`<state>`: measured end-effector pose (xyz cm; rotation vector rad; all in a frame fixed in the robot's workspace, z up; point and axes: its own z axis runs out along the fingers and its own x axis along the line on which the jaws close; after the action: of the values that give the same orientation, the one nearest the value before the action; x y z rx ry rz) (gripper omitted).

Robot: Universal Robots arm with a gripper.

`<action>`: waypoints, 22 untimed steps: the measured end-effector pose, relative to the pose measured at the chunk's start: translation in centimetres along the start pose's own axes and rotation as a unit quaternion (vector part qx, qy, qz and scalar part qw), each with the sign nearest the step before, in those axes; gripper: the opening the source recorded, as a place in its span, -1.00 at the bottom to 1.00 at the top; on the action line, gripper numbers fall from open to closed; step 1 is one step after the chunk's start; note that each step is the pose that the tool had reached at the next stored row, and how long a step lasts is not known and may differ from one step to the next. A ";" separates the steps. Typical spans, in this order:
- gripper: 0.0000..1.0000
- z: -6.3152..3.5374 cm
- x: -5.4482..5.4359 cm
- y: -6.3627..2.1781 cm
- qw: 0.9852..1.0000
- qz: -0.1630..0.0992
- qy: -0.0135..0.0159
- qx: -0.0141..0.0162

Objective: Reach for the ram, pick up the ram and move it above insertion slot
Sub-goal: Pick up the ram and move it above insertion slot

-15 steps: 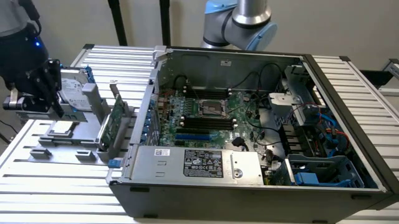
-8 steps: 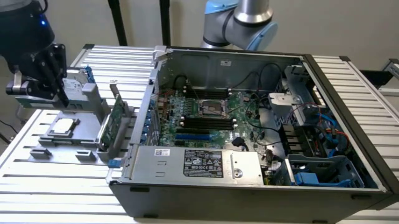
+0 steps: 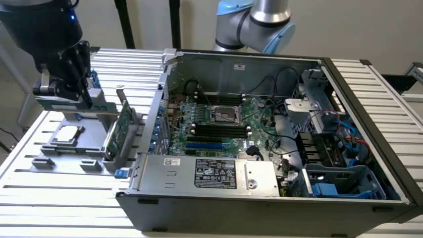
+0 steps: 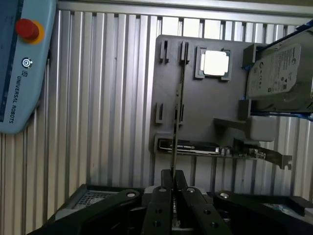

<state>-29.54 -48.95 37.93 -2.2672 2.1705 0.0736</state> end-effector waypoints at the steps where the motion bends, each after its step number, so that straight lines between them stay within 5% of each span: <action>1: -0.73 -0.07 0.0 -0.44 1.000 0.000 -0.001 0.000; 11: -0.73 -0.74 0.2 -4.97 1.000 0.000 -0.016 0.001; 22: -0.73 -1.00 0.4 -9.97 1.000 -0.001 -0.025 0.001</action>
<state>-19.53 -48.95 38.61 -2.2413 2.1439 0.1273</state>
